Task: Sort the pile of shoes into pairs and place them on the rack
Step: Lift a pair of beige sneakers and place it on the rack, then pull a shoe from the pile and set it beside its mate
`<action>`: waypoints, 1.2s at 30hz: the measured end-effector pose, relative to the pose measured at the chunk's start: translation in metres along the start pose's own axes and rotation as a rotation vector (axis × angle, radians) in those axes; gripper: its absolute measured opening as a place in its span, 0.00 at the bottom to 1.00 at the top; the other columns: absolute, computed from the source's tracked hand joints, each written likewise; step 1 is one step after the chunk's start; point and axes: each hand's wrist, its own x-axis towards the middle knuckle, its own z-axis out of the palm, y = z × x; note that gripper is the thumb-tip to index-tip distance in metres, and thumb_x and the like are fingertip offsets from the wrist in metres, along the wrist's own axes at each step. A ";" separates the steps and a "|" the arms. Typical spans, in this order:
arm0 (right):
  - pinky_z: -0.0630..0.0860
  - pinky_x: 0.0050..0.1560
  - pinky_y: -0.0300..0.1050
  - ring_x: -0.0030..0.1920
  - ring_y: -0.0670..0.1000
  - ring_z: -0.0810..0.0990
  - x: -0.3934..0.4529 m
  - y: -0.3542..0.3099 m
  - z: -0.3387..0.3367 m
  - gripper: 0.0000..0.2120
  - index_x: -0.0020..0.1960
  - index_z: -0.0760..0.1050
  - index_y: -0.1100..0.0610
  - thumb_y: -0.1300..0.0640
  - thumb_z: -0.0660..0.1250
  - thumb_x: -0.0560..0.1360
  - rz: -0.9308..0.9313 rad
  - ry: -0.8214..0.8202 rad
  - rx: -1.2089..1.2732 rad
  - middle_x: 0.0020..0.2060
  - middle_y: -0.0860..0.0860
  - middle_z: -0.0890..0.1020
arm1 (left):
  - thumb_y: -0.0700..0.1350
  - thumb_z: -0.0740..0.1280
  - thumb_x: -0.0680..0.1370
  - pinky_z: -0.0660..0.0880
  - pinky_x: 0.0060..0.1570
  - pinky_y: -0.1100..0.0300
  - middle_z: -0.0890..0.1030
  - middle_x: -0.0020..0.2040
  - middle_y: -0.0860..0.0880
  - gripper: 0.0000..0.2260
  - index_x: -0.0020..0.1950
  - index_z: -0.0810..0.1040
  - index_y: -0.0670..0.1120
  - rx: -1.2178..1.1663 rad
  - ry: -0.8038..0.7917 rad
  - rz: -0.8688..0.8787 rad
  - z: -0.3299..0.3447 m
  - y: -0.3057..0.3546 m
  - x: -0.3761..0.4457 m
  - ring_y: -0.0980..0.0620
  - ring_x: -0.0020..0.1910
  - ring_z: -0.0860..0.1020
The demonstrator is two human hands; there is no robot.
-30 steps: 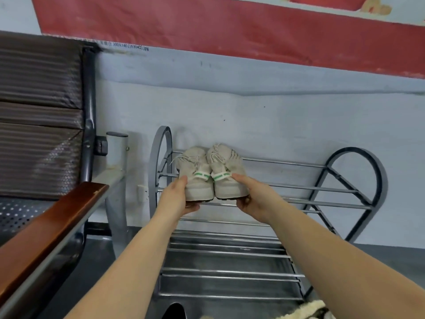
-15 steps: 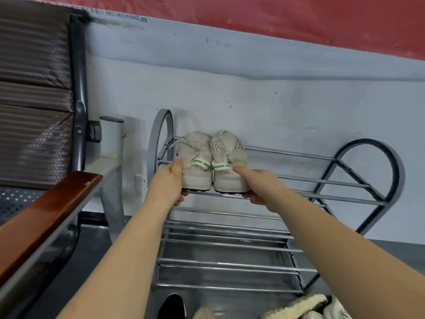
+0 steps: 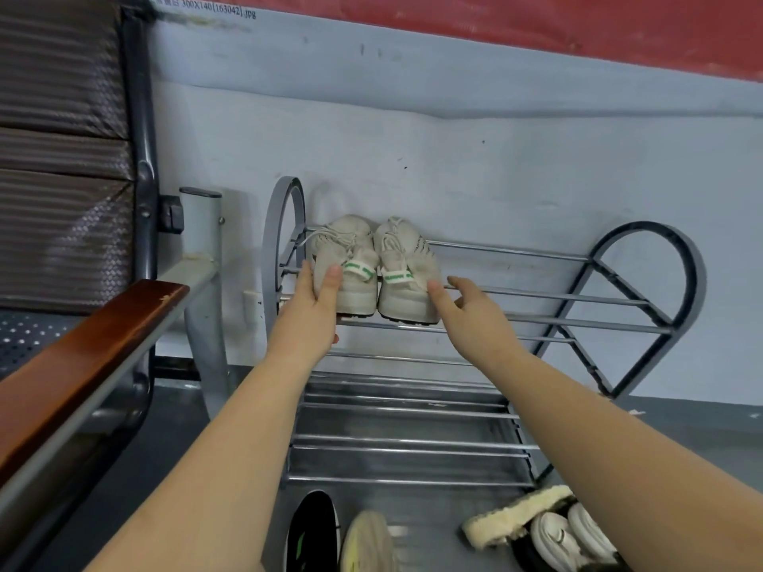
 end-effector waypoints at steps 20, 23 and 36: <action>0.58 0.74 0.53 0.77 0.57 0.51 -0.166 0.185 0.032 0.39 0.78 0.39 0.51 0.37 0.54 0.77 0.004 -0.390 -0.598 0.78 0.55 0.49 | 0.67 0.51 0.76 0.45 0.75 0.45 0.40 0.78 0.44 0.40 0.78 0.38 0.47 1.126 -0.680 0.311 0.106 -0.068 -0.147 0.43 0.77 0.44; 0.57 0.74 0.52 0.77 0.57 0.51 -0.181 0.218 0.023 0.39 0.78 0.40 0.51 0.36 0.55 0.77 0.130 -0.398 -0.610 0.77 0.56 0.50 | 0.67 0.50 0.77 0.43 0.76 0.46 0.40 0.78 0.44 0.39 0.78 0.38 0.45 1.201 -0.753 0.425 0.133 -0.068 -0.162 0.44 0.77 0.42; 0.58 0.71 0.56 0.77 0.59 0.46 -0.205 0.292 0.011 0.37 0.78 0.42 0.53 0.40 0.54 0.78 0.300 -0.512 -0.754 0.78 0.58 0.46 | 0.63 0.51 0.78 0.42 0.76 0.49 0.39 0.78 0.44 0.37 0.78 0.39 0.45 1.255 -0.968 0.675 0.246 -0.077 -0.194 0.45 0.78 0.42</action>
